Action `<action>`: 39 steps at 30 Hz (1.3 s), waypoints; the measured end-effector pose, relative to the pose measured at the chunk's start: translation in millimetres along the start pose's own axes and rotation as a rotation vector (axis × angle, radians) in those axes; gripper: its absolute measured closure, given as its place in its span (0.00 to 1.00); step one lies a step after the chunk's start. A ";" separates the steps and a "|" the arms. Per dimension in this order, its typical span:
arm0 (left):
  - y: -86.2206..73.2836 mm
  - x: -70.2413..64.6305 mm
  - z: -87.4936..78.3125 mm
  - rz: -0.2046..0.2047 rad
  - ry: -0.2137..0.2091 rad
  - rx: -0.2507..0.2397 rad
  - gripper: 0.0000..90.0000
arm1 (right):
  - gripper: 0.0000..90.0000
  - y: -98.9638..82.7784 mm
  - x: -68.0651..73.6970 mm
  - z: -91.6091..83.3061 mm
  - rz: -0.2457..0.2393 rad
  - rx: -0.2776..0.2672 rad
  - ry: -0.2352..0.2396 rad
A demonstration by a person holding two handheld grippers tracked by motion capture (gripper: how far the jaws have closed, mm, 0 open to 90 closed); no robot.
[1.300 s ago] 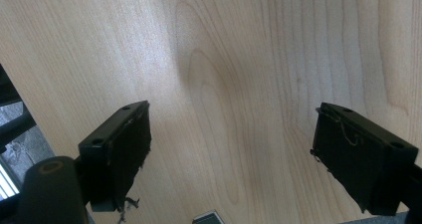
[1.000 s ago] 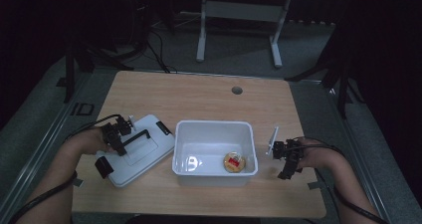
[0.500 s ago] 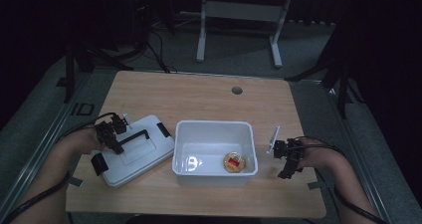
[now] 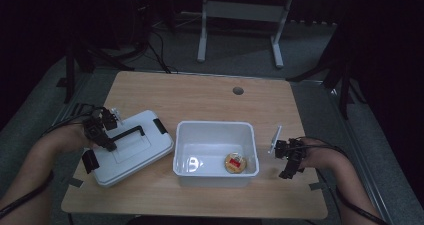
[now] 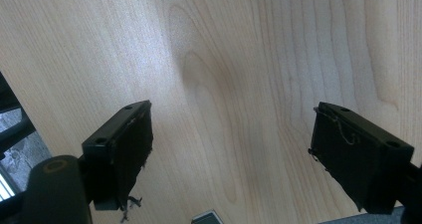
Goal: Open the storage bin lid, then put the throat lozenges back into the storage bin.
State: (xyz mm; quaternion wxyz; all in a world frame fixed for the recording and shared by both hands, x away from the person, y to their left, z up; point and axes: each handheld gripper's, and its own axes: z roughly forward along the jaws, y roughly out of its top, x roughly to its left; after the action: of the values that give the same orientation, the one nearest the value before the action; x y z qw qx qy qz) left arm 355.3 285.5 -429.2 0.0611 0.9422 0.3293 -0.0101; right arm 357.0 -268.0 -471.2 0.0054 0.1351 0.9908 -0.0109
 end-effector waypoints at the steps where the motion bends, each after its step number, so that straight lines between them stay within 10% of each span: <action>1: -1.1 0.1 -4.2 0.005 0.008 -0.001 0.93 | 0.18 -0.3 0.1 0.1 0.000 0.000 -0.001; 24: -1.1 -21.9 -92.3 0.072 0.088 -0.078 0.93 | 0.18 -2.5 -1.9 -2.5 0.008 -0.005 -0.002; 39: 50.3 -62.4 -112.2 0.248 0.076 -0.157 0.93 | 0.18 -2.4 -2.5 -4.3 0.013 -0.002 -0.013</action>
State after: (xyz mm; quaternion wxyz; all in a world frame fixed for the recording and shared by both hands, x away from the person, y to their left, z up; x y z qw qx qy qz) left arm 335.4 221.5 -308.8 0.1228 0.9676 0.2125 0.0588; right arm 358.7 -270.9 -466.9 0.0120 0.1416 0.9898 -0.0105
